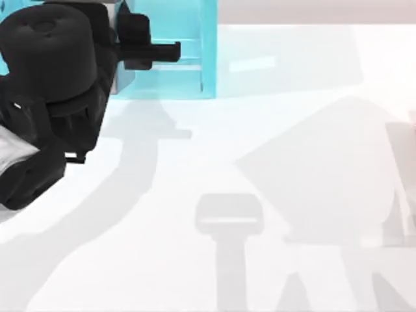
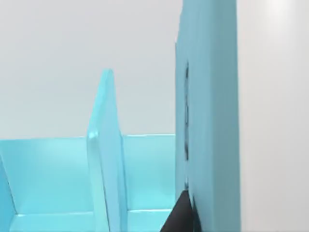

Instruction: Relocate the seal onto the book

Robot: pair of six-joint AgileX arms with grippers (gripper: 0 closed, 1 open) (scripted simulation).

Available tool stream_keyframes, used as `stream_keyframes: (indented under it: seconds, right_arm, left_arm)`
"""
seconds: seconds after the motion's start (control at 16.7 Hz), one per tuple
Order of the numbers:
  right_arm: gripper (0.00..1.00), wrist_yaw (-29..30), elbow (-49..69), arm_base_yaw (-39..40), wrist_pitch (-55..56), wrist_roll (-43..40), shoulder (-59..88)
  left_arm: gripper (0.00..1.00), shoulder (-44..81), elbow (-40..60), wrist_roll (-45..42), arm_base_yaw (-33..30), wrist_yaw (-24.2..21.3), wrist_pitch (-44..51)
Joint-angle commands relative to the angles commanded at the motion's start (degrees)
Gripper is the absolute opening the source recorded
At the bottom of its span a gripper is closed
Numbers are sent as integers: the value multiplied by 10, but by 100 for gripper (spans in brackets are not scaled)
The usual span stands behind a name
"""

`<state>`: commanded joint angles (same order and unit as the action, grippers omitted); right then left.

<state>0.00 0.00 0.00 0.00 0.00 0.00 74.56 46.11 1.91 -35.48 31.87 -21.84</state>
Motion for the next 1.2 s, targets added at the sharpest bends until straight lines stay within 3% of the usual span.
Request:
stream_keyframes:
  seconds: [0.24, 0.54, 0.84, 1.2]
  right_arm:
    - [100, 0, 0, 0, 0, 0, 0]
    - [100, 0, 0, 0, 0, 0, 0]
    - [100, 0, 0, 0, 0, 0, 0]
    - [100, 0, 0, 0, 0, 0, 0]
  left_arm:
    - [0, 6, 9, -75, -12, 2, 3]
    - [0, 35, 26, -287, -41, 16, 17]
    - [0, 87, 45, -600, -78, 45, 42]
    - [0, 170, 71, -1051, -130, 99, 71]
